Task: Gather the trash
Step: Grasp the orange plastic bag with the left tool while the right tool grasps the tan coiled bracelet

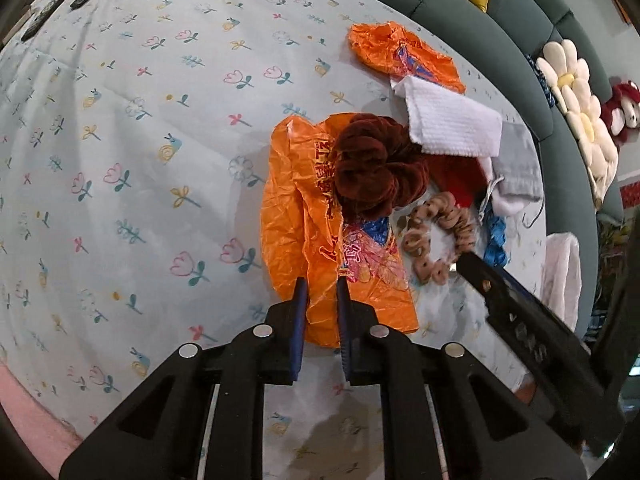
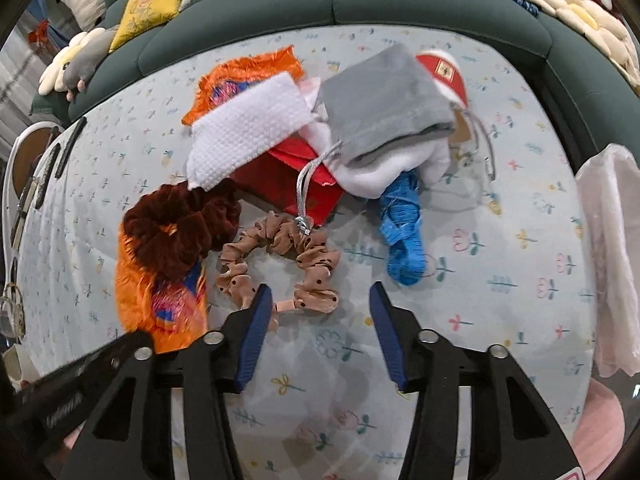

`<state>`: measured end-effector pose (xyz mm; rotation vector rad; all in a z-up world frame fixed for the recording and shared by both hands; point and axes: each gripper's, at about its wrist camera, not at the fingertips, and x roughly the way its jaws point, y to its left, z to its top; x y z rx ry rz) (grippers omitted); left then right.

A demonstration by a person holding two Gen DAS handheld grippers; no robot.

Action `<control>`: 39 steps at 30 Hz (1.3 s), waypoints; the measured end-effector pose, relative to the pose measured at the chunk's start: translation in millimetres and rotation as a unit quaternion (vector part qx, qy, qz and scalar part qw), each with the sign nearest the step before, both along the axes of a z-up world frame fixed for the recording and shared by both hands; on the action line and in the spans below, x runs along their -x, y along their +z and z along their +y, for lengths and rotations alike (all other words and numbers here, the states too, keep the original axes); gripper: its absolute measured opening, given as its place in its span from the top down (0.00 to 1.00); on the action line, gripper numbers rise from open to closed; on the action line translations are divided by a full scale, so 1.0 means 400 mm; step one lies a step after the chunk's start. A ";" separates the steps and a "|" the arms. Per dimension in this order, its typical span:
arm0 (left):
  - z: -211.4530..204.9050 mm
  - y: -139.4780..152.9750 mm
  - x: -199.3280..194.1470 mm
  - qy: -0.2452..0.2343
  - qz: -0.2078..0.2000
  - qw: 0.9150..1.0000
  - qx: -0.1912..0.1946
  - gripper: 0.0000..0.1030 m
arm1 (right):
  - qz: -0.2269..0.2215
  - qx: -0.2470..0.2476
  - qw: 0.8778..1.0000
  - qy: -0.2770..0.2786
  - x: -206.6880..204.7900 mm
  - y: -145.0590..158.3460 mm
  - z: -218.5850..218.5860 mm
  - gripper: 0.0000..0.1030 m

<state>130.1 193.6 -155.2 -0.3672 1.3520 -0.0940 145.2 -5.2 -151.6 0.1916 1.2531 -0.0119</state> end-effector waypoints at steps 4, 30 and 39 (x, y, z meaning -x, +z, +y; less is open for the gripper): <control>0.004 -0.008 0.014 0.003 0.004 1.000 0.008 0.83 | 0.019 -0.009 1.000 -0.017 -0.017 -0.033 -0.007 0.69; -0.091 0.121 0.038 -0.015 -0.057 0.998 0.018 0.87 | -0.043 -0.050 0.997 -0.046 0.080 0.118 -0.122 0.90; -0.207 0.266 0.072 -0.065 -0.123 0.990 0.016 0.87 | -0.102 -0.070 0.990 -0.072 0.124 0.245 -0.209 0.90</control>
